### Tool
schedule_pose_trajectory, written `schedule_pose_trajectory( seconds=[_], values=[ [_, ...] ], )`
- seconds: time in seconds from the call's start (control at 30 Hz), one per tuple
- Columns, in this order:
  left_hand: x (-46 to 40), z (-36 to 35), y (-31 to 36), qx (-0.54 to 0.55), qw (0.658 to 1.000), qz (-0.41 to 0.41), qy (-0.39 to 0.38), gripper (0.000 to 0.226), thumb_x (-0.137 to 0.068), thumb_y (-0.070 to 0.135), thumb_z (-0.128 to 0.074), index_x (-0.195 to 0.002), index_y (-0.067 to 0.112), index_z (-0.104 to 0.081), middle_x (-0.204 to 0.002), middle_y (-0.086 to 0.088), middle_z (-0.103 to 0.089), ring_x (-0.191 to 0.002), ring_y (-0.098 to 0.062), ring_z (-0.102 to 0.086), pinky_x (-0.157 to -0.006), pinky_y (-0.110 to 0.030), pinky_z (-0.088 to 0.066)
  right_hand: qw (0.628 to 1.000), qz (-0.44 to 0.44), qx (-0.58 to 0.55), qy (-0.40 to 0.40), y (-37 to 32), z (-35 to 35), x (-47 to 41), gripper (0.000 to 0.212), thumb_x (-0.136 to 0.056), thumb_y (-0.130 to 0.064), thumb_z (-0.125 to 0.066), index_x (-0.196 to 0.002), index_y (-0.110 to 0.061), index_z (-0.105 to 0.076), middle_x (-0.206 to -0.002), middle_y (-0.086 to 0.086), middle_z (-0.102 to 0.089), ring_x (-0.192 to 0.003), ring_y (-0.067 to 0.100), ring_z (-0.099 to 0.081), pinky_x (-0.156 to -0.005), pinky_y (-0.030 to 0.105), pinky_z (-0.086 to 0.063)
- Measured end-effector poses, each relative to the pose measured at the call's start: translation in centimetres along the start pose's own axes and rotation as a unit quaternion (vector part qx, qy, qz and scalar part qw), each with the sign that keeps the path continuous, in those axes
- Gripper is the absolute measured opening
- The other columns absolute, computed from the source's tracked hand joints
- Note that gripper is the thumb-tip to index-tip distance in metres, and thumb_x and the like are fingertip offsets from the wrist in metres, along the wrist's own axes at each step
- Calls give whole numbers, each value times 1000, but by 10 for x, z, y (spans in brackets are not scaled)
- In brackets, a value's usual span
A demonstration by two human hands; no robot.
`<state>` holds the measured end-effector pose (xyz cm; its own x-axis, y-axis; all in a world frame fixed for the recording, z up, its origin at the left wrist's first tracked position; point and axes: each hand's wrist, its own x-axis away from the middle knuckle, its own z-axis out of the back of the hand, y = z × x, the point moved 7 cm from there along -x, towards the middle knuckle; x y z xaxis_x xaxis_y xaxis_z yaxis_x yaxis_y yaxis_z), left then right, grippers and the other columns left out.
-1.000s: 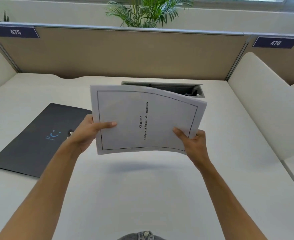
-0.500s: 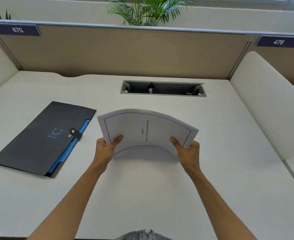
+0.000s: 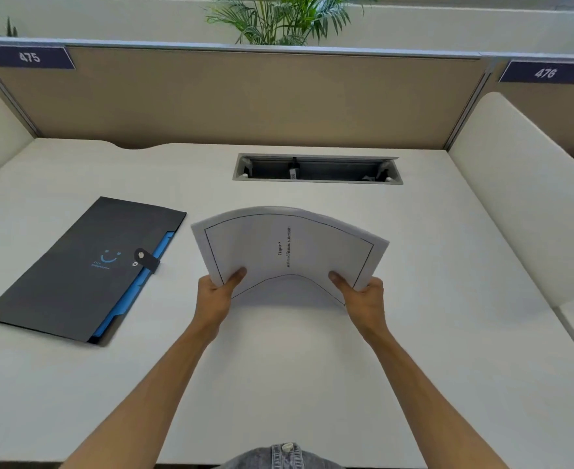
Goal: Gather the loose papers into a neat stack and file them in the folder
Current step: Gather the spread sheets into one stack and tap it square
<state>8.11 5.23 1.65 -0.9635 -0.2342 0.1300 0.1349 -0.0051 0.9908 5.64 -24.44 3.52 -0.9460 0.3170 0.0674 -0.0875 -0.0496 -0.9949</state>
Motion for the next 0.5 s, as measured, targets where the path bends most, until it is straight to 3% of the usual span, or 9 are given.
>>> schedule_pose_trajectory(
  seconds=[0.1, 0.2, 0.3, 0.43, 0.5],
  values=[
    [-4, 2, 12, -9, 1000, -16, -3, 23, -86, 29, -71, -107, 28, -62, -92, 16, -70, -87, -7, -64, -70, -19, -50, 1000, 14, -13, 2, -8, 3, -4, 9, -78, -24, -84, -78, -27, -75, -79, -12, -77, -75, 4, -72, -63, 15, -53],
    [-9, 7, 33, -33, 998, -49, -15, 10, -88, 25, -70, -93, 33, -66, -85, 20, -71, -85, -4, -65, -67, -16, -50, 999, 41, -24, 26, -28, 15, -12, 18, -71, -28, -88, -83, -21, -76, -82, -8, -78, -74, 7, -73, -63, 19, -54],
    [-13, 13, 60, -62, 992, -98, -39, 17, -89, 21, -69, -85, 38, -69, -84, 23, -72, -81, 1, -67, -64, -11, -52, 992, 111, -50, 40, -65, 31, -21, 27, -71, -26, -88, -92, -15, -75, -88, -5, -79, -79, 9, -73, -70, 21, -56],
    [-17, 17, 90, -102, 981, -151, -60, 7, -89, 22, -69, -95, 21, -72, -89, 11, -72, -81, -4, -67, -70, -14, -52, 975, 212, 36, 48, -119, 47, -28, 38, -69, -35, -88, -101, -21, -73, -89, -5, -76, -81, 11, -73, -76, 25, -58],
    [-20, 18, 104, -136, 972, -178, -69, 14, -89, 22, -69, -81, 10, -70, -76, 7, -67, -70, -8, -61, -66, -18, -47, 955, 265, 134, 25, -144, 45, -26, 46, -72, -40, -86, -111, -21, -70, -93, -4, -76, -85, 8, -73, -81, 27, -59]
  ],
)
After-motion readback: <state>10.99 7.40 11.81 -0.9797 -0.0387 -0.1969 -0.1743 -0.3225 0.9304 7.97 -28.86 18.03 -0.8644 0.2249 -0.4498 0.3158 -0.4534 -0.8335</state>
